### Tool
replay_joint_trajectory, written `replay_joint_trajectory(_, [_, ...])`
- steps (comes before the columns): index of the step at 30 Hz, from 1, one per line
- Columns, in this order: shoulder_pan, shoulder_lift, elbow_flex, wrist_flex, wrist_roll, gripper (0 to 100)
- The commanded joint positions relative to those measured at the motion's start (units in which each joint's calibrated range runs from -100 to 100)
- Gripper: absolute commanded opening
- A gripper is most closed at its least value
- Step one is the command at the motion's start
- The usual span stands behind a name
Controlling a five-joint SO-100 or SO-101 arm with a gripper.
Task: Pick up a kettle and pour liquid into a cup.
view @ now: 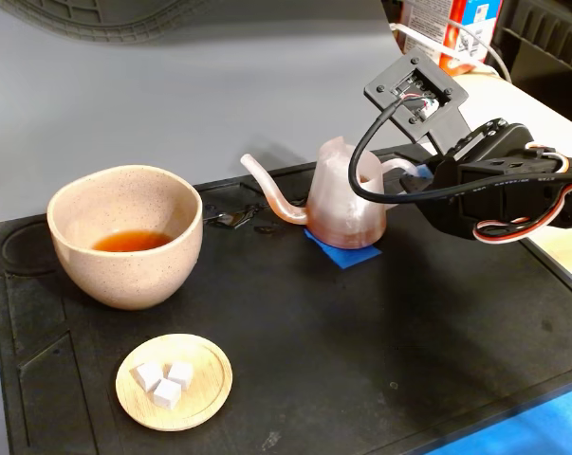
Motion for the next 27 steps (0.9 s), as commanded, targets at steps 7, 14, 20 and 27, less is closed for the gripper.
replay_joint_trajectory(7, [0.4,-0.6,-3.4,-0.7,0.2,1])
replay_joint_trajectory(14, [0.4,2.6,-7.0,-0.8,0.2,1])
replay_joint_trajectory(20, [-0.3,2.9,-6.3,-0.7,0.3,17])
replay_joint_trajectory(27, [-0.3,2.3,-3.9,-0.6,0.3,17])
